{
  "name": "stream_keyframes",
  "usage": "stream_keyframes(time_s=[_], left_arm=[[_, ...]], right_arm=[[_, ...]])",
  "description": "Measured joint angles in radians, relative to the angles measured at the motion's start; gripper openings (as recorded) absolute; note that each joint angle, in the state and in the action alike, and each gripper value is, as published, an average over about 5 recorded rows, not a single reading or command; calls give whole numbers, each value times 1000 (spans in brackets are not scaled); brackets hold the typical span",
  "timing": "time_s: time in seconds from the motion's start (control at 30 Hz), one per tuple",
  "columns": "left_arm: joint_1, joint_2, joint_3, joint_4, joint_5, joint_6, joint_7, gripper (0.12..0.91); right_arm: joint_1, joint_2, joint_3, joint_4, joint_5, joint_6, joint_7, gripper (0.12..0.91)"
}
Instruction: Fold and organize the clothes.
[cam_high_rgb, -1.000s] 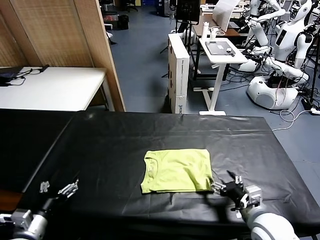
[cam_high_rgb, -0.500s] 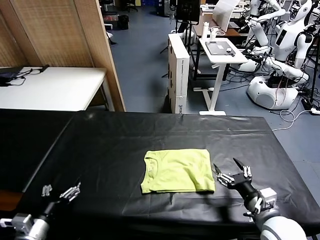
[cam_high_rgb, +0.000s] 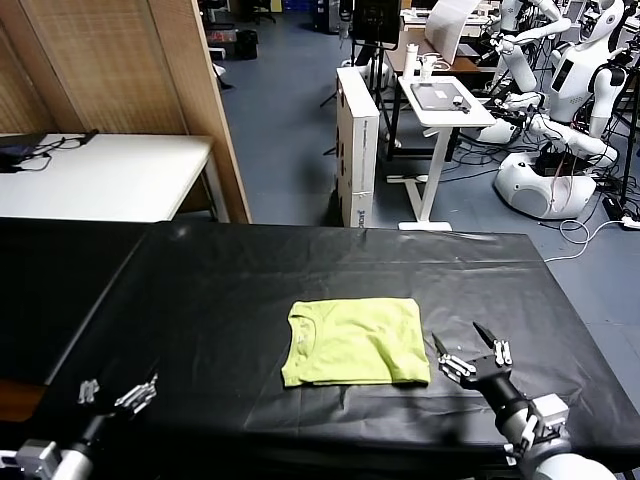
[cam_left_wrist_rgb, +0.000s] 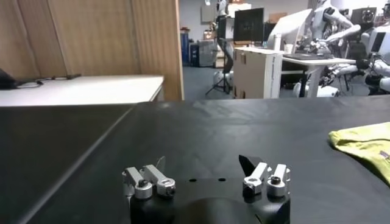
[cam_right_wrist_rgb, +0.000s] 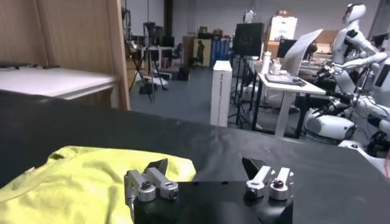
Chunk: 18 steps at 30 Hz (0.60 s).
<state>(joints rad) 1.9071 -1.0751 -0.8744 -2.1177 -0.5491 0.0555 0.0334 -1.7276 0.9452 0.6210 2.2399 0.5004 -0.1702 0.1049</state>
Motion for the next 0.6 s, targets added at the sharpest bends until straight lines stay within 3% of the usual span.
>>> stream_keyframes(time_s=[0.33,0.6], left_arm=[[46,-8,-25,-23,-23,-6,-1,907],[72,-20,-29,-28,-25,-11,6,907]], right_arm=[[-86,39,-7,9,-55,78,-27,907],[-125,55,-19,2,-69,86,-26,907]])
